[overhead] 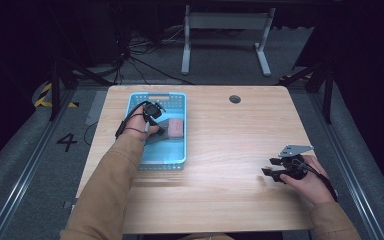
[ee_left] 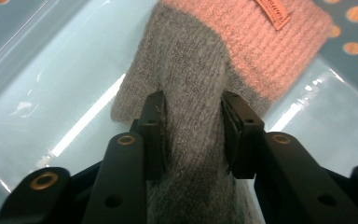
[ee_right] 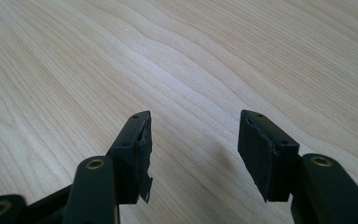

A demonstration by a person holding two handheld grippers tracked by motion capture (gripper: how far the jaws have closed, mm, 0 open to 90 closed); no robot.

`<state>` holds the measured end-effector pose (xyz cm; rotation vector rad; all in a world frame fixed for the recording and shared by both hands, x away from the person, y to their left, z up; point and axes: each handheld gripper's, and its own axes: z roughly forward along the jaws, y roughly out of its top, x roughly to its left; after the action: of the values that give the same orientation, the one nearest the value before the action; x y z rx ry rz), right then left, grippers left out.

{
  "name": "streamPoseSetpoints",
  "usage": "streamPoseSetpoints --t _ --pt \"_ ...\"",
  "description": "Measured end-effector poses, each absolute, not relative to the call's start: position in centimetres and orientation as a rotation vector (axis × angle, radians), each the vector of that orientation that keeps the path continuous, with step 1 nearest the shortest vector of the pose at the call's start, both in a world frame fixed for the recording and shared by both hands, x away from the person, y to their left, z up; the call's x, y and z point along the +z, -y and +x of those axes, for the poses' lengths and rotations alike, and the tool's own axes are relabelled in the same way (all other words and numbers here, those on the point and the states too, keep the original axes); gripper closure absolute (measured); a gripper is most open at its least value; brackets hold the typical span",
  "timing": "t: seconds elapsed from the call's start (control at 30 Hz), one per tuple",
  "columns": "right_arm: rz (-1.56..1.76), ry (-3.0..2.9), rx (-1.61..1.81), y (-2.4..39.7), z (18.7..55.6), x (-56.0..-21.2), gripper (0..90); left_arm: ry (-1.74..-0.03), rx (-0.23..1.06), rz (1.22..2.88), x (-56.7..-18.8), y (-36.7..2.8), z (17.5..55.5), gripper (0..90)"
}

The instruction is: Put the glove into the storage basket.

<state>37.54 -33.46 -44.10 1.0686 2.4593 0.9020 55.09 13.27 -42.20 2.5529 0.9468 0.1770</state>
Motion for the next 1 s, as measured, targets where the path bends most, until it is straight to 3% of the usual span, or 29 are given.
streamPoseSetpoints --t 0.43,1.0 --pt "1.040 -2.453 0.917 32.9 37.7 -43.8 44.9 -0.893 0.303 2.416 -41.3 -13.5 54.2 28.1" --pt "0.974 -2.484 0.935 31.0 39.1 -43.4 41.9 -0.796 0.299 2.239 -34.0 -12.9 46.6 26.7"
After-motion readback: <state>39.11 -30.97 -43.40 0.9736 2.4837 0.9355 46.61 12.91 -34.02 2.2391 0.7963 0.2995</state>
